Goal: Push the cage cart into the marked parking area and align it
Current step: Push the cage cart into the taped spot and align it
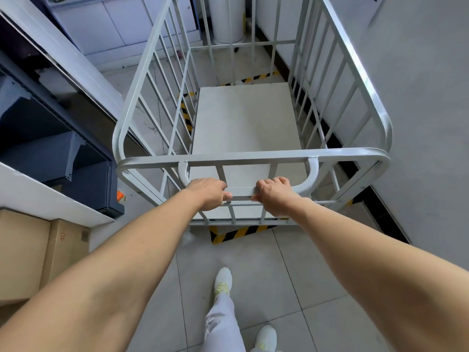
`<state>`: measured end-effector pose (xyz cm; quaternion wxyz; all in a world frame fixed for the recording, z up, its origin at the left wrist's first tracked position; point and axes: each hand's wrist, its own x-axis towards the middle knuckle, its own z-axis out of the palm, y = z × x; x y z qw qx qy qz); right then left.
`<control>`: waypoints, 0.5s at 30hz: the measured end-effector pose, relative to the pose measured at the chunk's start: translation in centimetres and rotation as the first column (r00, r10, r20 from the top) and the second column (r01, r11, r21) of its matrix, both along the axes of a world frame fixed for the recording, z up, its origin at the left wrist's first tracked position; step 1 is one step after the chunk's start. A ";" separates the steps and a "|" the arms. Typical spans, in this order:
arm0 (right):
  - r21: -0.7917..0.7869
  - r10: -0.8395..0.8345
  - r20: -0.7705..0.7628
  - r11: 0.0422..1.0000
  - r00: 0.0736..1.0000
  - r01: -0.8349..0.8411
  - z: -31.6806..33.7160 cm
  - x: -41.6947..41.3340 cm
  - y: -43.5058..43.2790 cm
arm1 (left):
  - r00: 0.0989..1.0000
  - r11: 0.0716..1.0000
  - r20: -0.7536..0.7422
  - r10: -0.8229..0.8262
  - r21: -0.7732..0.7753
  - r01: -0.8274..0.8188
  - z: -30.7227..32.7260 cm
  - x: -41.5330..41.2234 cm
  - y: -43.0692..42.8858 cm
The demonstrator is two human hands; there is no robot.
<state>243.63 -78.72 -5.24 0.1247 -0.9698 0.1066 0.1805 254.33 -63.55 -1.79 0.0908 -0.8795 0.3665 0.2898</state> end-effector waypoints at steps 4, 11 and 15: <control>-0.021 0.056 0.023 0.998 0.998 -0.056 -0.4 0.0 -0.3 | 0.996 0.998 0.077 -0.049 0.042 0.046 0.3 -0.2 -0.7; -0.061 0.140 0.025 0.989 0.990 -0.138 -0.7 0.3 -1.4 | 0.986 0.995 0.150 -0.068 0.078 0.057 0.3 -0.7 -1.5; -0.084 0.165 0.010 0.983 0.986 -0.164 -0.9 0.6 -2.3 | 0.985 0.996 0.162 -0.061 0.076 0.049 0.4 -0.7 -2.2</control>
